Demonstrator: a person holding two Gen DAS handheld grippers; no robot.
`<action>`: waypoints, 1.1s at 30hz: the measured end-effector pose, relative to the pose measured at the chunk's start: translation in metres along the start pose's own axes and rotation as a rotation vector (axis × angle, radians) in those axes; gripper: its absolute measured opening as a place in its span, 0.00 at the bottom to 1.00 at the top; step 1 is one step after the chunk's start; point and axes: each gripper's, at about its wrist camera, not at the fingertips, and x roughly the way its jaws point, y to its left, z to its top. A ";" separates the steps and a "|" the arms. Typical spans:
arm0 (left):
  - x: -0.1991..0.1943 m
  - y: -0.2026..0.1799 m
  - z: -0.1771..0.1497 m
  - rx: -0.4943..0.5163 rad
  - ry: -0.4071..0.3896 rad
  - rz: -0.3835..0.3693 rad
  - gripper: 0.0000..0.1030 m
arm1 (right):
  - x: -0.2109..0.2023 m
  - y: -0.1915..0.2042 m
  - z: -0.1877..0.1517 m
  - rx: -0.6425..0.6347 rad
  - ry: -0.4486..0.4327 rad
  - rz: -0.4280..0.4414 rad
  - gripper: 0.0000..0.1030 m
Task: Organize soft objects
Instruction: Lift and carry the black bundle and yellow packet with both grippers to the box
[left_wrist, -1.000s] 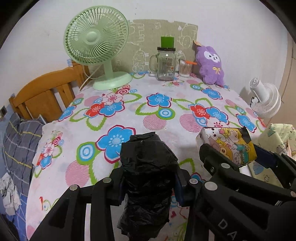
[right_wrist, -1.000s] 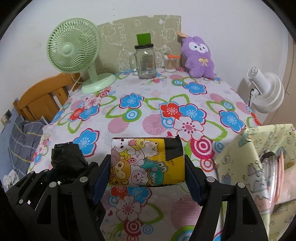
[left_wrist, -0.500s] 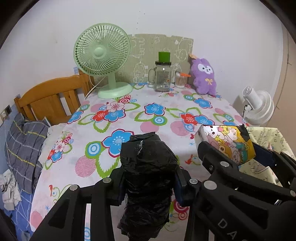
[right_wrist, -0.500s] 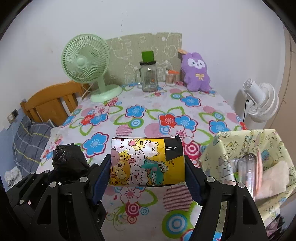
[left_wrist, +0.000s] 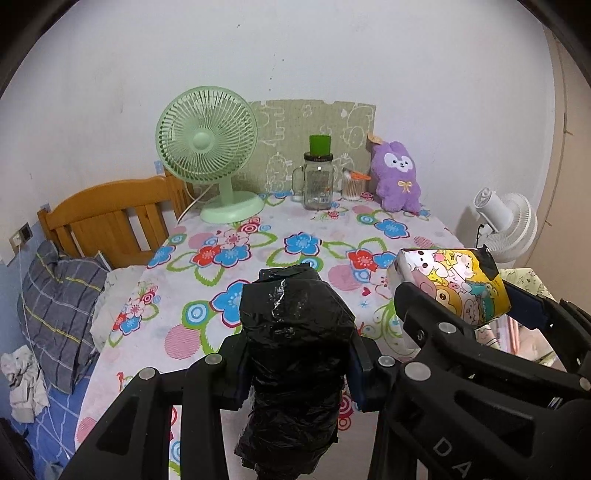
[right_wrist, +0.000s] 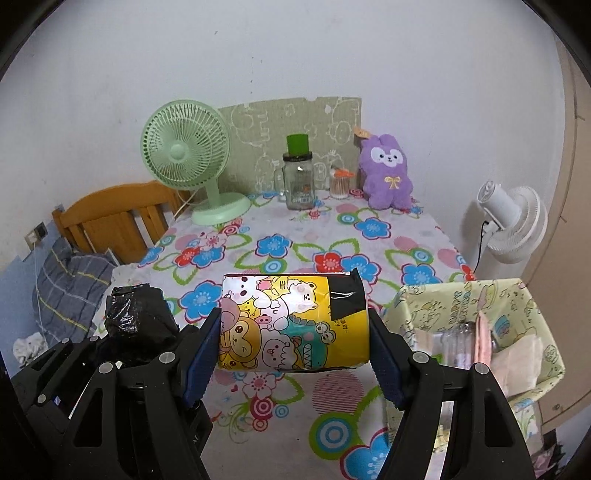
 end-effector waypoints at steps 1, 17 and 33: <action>-0.003 -0.001 0.000 0.001 -0.003 0.000 0.41 | -0.002 -0.001 0.000 0.000 -0.002 0.000 0.73; -0.022 -0.033 0.011 0.025 -0.060 -0.012 0.41 | -0.030 -0.027 0.009 -0.023 -0.055 -0.016 0.73; -0.017 -0.087 0.016 0.067 -0.080 -0.083 0.41 | -0.042 -0.080 0.008 0.007 -0.085 -0.070 0.73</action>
